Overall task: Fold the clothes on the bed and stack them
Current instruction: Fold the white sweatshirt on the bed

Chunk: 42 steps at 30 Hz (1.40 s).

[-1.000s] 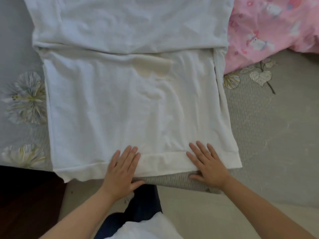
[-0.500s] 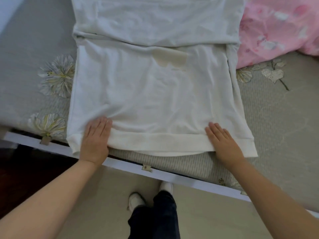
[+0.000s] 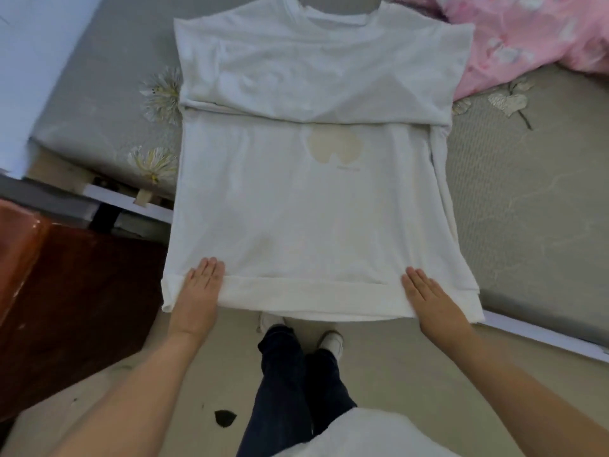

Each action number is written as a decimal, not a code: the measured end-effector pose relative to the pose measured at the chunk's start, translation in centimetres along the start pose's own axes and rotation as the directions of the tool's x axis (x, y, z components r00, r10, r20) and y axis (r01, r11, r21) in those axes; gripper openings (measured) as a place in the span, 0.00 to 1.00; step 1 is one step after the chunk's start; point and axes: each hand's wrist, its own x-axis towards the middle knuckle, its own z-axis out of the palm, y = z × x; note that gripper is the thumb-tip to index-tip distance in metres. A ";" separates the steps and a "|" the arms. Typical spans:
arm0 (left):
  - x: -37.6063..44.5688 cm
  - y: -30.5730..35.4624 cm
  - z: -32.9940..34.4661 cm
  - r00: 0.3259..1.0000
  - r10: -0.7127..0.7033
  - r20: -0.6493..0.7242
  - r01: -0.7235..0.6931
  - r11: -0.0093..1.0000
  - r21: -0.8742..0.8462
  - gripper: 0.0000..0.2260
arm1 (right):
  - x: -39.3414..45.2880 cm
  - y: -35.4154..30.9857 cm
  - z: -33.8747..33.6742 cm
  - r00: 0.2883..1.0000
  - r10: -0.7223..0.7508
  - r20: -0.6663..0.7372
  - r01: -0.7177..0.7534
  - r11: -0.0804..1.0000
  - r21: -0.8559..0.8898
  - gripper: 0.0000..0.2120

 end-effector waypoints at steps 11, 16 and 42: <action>0.5 0.4 -6.2 0.936 -0.267 0.229 0.274 0.962 0.002 0.24 | -0.6 2.4 -10.6 0.991 0.115 -0.070 -0.128 0.963 -0.237 0.29; 8.9 -1.4 -12.4 0.987 -0.120 -0.106 0.127 0.990 0.060 0.20 | 3.4 3.3 -19.9 0.973 0.221 -0.065 -0.230 0.914 -0.335 0.20; 52.4 -9.3 -7.5 0.997 -0.053 -0.052 0.047 0.993 -0.108 0.22 | 38.8 9.7 -33.0 0.708 0.645 -0.287 -0.594 0.764 0.252 0.25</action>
